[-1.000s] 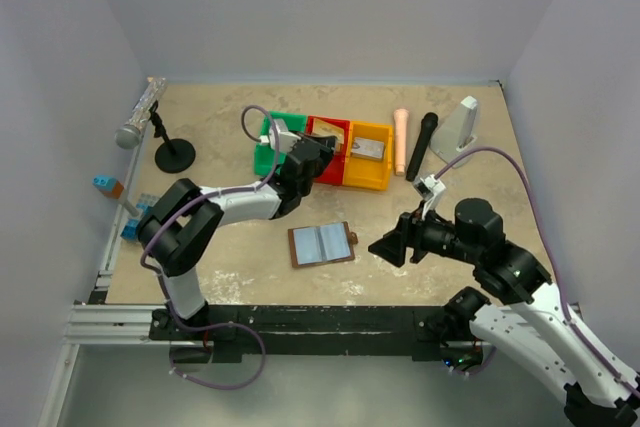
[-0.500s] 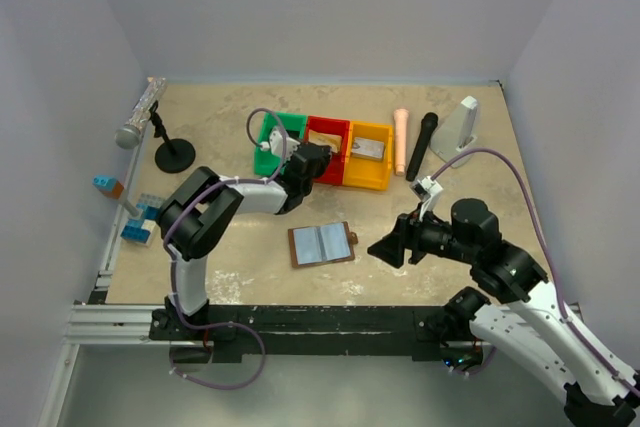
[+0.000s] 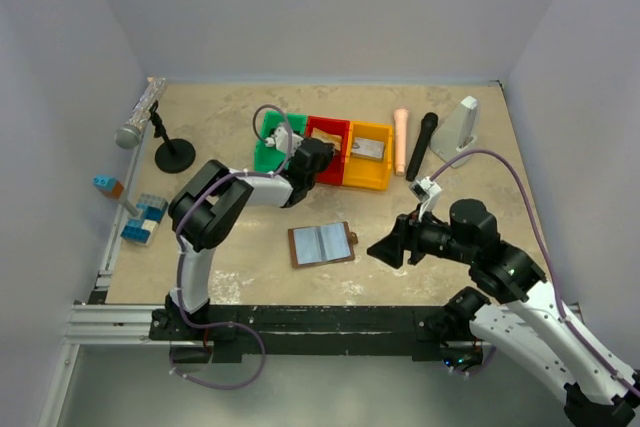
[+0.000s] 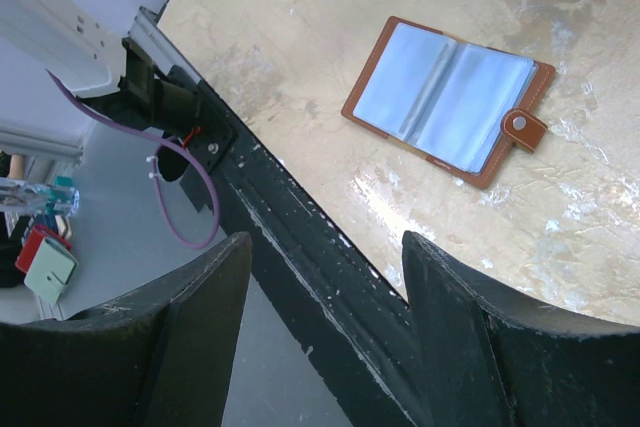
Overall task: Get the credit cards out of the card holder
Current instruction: Place the credit card in the storage box.
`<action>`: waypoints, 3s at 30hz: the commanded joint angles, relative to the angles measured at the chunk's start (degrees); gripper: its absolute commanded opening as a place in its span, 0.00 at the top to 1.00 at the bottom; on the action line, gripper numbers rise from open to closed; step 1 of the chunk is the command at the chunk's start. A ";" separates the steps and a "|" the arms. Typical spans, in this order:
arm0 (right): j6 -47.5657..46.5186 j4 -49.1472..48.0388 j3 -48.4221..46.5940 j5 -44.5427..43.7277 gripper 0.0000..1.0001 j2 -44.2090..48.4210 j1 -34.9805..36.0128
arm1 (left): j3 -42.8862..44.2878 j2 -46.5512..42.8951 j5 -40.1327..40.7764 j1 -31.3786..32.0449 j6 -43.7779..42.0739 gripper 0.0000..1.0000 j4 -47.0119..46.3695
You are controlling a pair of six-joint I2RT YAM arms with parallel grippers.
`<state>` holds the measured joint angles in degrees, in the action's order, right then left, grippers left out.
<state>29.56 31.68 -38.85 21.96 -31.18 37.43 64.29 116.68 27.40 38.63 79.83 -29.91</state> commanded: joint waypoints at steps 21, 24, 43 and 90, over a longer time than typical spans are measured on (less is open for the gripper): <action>-0.47 -2.68 0.44 0.02 0.34 -2.13 -0.25 | 5.05 5.05 -5.95 -2.33 -2.40 0.86 -0.50; -0.56 -2.68 0.27 0.11 0.33 -2.31 -0.25 | 4.88 4.87 -6.39 -2.51 -2.31 0.82 -0.41; -0.38 -2.77 0.27 -0.16 0.33 -2.13 -0.16 | 1.37 1.71 -9.03 -3.92 -1.26 0.70 2.40; -0.65 -3.91 -1.58 -0.69 0.33 -7.14 -0.16 | 29.56 8.20 -13.85 -3.38 -20.69 1.00 50.02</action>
<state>29.30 30.11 -38.33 21.91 -38.50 37.43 87.92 121.47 17.47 36.75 56.16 13.76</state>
